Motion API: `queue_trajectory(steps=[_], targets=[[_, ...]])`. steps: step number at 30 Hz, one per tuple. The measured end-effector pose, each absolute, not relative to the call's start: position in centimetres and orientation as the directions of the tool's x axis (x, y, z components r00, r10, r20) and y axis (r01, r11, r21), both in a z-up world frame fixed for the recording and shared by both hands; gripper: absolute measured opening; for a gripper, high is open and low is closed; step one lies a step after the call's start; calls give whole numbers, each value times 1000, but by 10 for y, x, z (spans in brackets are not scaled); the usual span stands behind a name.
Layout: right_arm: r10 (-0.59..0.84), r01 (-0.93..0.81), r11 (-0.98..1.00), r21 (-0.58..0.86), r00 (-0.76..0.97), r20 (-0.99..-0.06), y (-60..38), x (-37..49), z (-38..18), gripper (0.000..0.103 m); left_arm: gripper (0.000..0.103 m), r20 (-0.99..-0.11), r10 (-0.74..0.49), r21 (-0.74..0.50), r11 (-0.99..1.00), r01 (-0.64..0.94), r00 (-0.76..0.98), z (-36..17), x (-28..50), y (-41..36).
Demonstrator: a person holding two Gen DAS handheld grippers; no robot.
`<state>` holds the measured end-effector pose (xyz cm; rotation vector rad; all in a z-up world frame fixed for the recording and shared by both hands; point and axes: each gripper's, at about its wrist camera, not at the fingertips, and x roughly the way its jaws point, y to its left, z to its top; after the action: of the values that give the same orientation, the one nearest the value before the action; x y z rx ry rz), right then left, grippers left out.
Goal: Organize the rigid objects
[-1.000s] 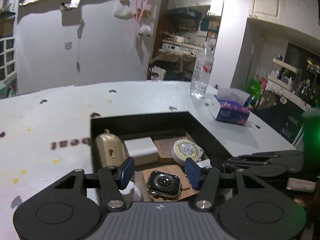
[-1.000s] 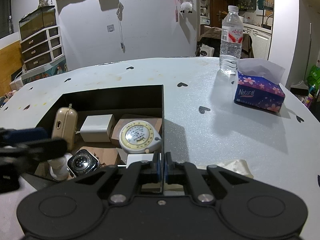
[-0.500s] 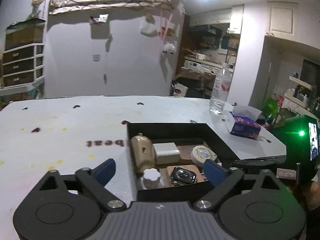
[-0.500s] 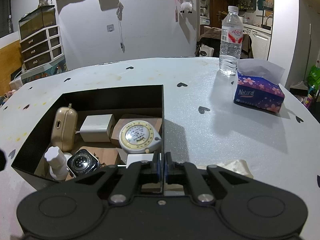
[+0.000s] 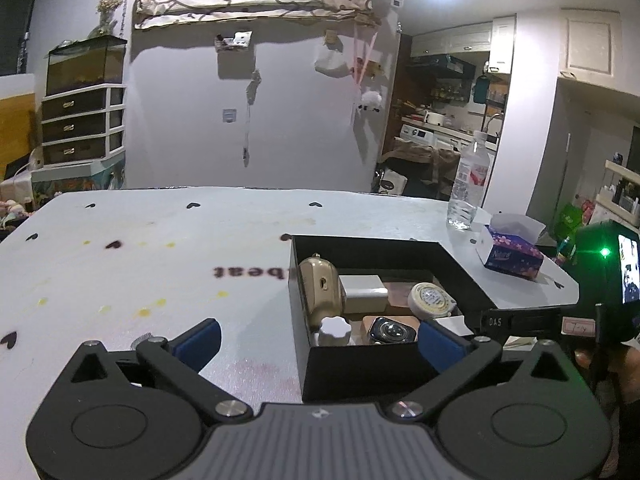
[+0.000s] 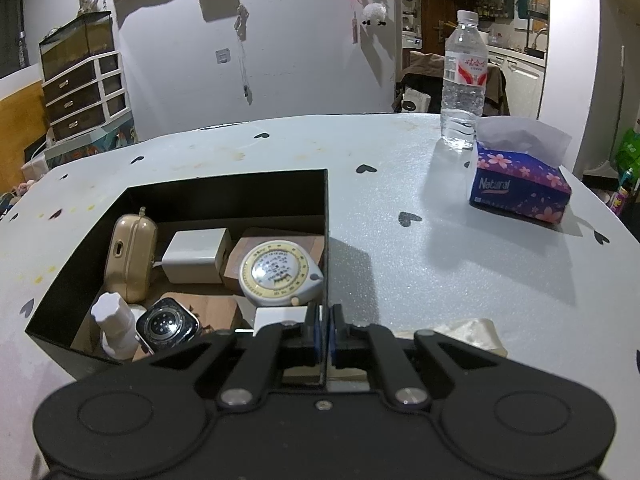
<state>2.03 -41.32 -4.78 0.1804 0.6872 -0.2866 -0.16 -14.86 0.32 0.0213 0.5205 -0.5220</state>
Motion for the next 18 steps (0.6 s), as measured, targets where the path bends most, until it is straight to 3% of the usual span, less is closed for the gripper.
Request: queue_trajectory(steps=[12, 18], targets=[[-195, 273, 958, 84, 841, -506, -399, -31, -3, 48, 103, -477, -456, -127, 881, 455, 751, 4, -6, -141], [-265, 332, 942, 51, 827, -497, -395, -65, 5, 66, 103, -491, -432, -108, 892, 439, 757, 3, -9, -141]])
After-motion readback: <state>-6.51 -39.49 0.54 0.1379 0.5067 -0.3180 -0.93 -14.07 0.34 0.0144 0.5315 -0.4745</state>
